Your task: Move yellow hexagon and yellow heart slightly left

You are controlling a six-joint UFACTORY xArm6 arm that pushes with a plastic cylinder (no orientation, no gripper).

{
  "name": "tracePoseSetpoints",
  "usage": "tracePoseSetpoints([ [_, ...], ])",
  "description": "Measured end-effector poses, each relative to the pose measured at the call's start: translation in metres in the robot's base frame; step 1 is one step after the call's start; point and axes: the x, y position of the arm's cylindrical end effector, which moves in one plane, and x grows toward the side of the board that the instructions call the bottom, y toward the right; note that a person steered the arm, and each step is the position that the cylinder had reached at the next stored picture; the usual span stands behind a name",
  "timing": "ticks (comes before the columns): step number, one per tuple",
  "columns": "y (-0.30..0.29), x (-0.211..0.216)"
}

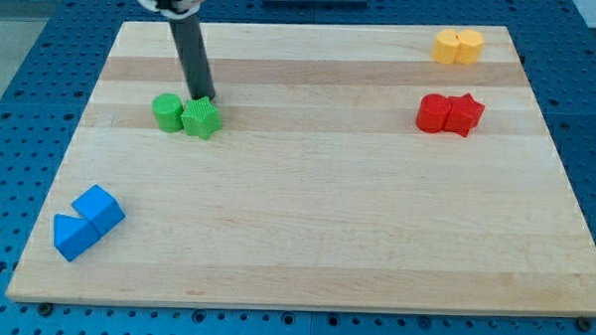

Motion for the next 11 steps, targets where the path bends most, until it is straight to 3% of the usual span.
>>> tracePoseSetpoints([
  [1, 0.074, -0.023],
  [3, 0.193, -0.03],
  [5, 0.228, -0.03],
  [8, 0.416, -0.024],
  [9, 0.432, -0.025],
  [10, 0.432, -0.091],
  [11, 0.415, -0.107],
])
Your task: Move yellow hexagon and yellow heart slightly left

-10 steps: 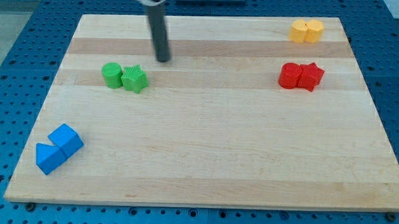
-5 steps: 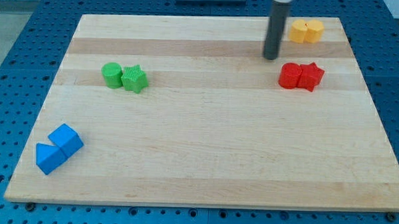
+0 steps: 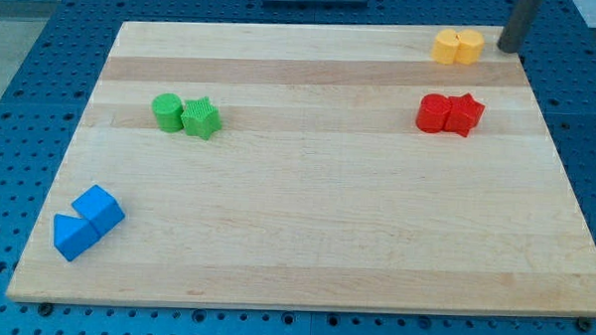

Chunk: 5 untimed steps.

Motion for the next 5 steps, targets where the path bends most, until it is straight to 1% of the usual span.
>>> tracePoseSetpoints([
  [5, -0.113, 0.0],
])
